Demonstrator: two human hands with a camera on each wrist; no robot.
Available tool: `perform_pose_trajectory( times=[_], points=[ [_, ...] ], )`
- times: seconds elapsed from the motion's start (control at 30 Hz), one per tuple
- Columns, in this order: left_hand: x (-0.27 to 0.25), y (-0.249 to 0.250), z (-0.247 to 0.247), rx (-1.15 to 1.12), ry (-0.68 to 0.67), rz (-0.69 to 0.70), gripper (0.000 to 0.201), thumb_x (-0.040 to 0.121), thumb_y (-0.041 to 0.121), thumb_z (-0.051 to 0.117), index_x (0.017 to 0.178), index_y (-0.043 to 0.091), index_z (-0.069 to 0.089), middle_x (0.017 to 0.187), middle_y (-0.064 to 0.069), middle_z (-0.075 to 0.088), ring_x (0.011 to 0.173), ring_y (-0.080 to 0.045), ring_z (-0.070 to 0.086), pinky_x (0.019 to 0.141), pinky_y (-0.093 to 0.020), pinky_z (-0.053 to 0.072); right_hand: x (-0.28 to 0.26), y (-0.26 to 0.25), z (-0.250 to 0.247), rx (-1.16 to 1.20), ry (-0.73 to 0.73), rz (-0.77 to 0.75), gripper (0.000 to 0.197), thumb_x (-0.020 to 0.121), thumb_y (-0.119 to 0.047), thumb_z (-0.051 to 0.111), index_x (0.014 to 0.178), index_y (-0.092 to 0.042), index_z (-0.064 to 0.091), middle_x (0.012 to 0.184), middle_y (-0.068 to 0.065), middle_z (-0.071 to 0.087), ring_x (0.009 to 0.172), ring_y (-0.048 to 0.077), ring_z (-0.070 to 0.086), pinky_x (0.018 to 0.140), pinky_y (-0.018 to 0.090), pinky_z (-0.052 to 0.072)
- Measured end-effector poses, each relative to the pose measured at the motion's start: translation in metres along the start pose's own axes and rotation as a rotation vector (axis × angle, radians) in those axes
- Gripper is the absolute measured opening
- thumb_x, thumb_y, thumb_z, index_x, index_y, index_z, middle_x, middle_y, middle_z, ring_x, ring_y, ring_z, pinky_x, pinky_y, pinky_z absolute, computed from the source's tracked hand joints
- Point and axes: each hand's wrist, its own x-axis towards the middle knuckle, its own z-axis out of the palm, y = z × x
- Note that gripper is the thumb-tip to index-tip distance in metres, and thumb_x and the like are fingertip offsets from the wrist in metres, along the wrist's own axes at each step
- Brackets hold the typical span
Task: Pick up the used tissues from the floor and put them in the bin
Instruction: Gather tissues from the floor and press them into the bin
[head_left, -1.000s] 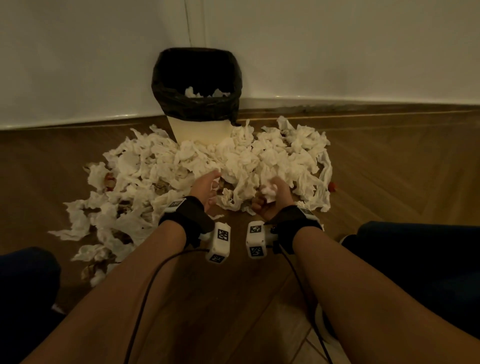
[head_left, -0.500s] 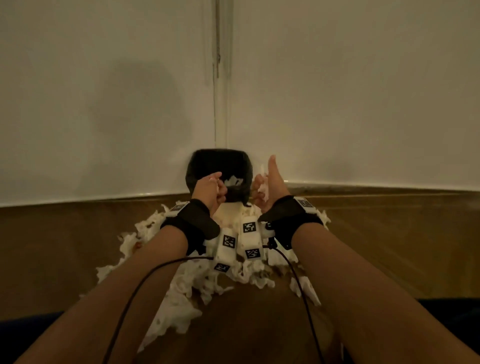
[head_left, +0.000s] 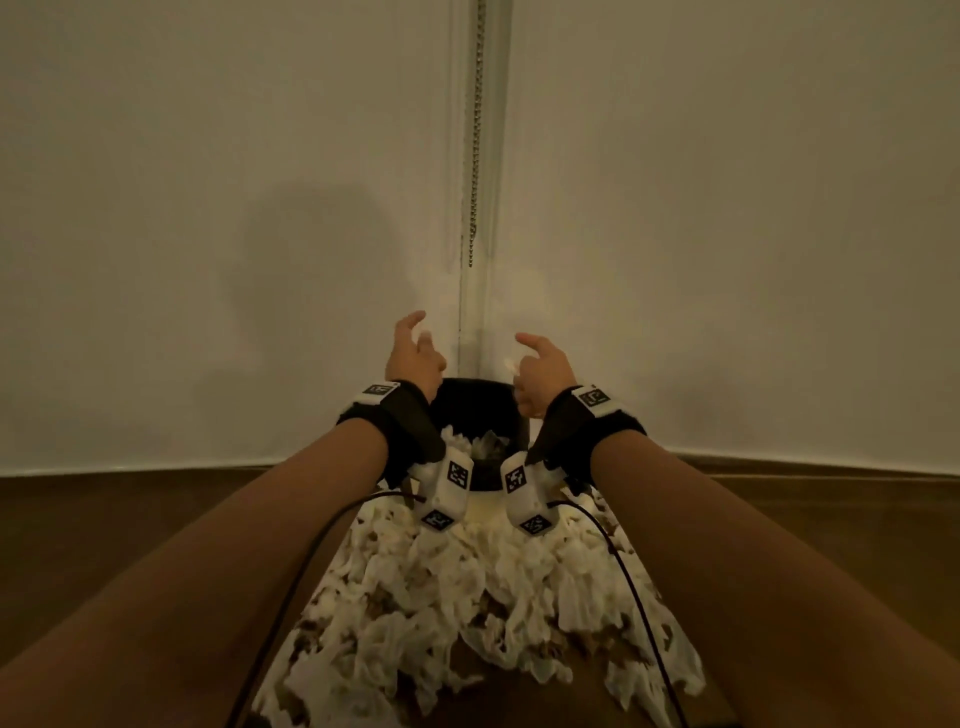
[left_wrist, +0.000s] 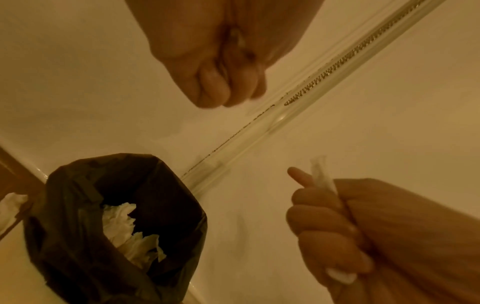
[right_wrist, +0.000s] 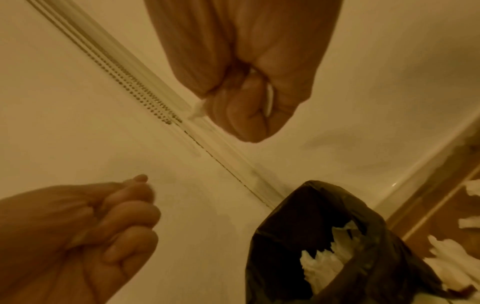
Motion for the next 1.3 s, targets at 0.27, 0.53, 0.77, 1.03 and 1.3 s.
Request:
perform_pose_trajectory(
  times=[0.27,0.53,0.77,1.03,1.3],
  points=[
    [0.023,-0.048,0.020,-0.103,-0.136,-0.232,0.035,0.101,0.011,0.023,0.129,0.009,0.044,0.059,-0.003,0.038,0.036,-0.008,0.028,0.033,-0.013,0.023,0.038,0.043,-0.007,-0.098,0.152,0.027,0.035,0.087,-0.044,0.061,0.074,-0.012,0.066,0.062,0.003,0.054,0.046,0.013,0.042,0.039,0.019,0.032],
    [0.050,-0.072,0.012,0.152,0.130,-0.084,0.059,0.100,0.047,0.018,0.061,0.019,0.053,0.061,-0.013,0.052,0.058,-0.030,0.044,0.062,-0.037,0.047,0.073,0.054,-0.008,-0.005,0.254,0.050,0.050,0.103,-0.025,0.019,0.136,0.006,0.038,0.138,0.026,0.044,0.126,0.041,0.044,0.106,0.049,0.038],
    [0.052,-0.083,0.006,0.180,-0.073,-0.194,0.040,0.096,0.004,0.028,0.135,0.012,0.035,0.089,-0.011,0.051,0.069,-0.020,0.047,0.061,-0.031,0.044,0.081,0.047,0.000,-0.060,0.167,0.062,0.028,0.098,-0.012,0.035,0.076,-0.015,0.052,0.080,0.009,0.052,0.064,0.018,0.047,0.061,0.027,0.040],
    [0.050,-0.074,-0.003,0.438,-0.216,-0.121,0.036,0.099,0.002,0.027,0.123,-0.012,0.050,0.123,-0.026,0.055,0.086,-0.032,0.060,0.069,-0.020,0.050,0.069,0.060,-0.006,-0.506,-0.073,0.100,0.037,0.093,0.004,0.046,0.129,-0.001,0.054,0.133,0.018,0.053,0.120,0.032,0.053,0.103,0.036,0.043],
    [0.047,-0.069,-0.013,0.522,-0.174,0.047,0.082,0.082,0.040,0.067,0.147,0.022,0.020,0.130,-0.007,0.052,0.115,-0.024,0.052,0.099,-0.035,0.043,0.075,0.058,-0.018,-0.486,0.005,-0.024,0.071,0.088,-0.048,0.057,0.147,-0.024,0.028,0.147,0.007,0.040,0.126,0.030,0.048,0.093,0.043,0.051]
  ],
)
